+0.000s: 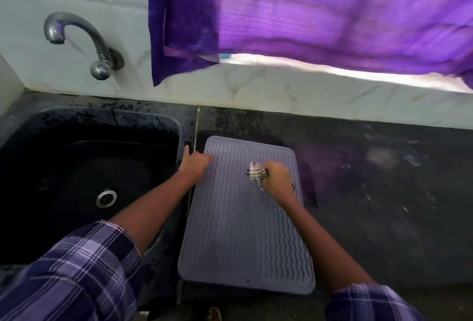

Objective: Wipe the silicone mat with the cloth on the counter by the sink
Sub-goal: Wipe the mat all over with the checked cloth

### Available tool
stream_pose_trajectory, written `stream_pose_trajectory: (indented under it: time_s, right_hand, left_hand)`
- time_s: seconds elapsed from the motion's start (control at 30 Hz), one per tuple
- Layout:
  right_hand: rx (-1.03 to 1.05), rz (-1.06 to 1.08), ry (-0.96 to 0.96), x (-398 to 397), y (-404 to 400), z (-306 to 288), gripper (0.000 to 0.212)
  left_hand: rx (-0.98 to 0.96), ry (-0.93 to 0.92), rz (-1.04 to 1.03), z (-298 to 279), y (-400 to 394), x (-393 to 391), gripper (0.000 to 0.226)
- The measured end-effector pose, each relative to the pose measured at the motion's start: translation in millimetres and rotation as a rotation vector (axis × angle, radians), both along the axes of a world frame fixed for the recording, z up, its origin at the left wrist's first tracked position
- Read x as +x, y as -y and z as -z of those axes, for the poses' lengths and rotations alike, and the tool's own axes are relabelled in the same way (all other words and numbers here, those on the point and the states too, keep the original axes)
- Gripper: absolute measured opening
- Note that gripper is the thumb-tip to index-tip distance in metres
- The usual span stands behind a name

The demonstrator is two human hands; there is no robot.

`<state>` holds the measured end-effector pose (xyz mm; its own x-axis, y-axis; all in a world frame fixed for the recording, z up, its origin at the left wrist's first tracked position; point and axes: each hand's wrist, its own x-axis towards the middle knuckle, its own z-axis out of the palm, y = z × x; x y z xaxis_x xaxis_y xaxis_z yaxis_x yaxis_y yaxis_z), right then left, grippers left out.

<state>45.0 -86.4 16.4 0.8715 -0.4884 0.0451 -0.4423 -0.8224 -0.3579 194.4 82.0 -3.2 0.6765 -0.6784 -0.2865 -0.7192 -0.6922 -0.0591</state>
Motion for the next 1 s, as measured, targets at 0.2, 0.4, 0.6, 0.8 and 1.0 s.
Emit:
stream_pose_trajectory:
  time_s: [0.2, 0.4, 0.6, 0.8, 1.0]
  right_hand:
    - [-0.197, -0.163, 0.025, 111, 14, 19, 0.029]
    - [-0.221, -0.233, -0.123, 167, 6, 52, 0.035]
    - [-0.207, -0.434, -0.269, 130, 2, 50, 0.028]
    - [0.050, -0.392, -0.395, 153, 8, 14, 0.011]
    - [-0.172, -0.290, -0.229, 155, -28, 40, 0.035]
  left_hand:
    - [-0.011, -0.105, -0.122, 4, 25, 41, 0.126]
    - [0.110, -0.042, -0.122, 14, 47, 63, 0.149]
    - [0.061, -0.050, -0.106, 25, 35, 75, 0.151]
    - [0.023, -0.213, -0.076, 12, 35, 85, 0.126]
    - [-0.024, -0.290, -0.135, 2, 34, 94, 0.094]
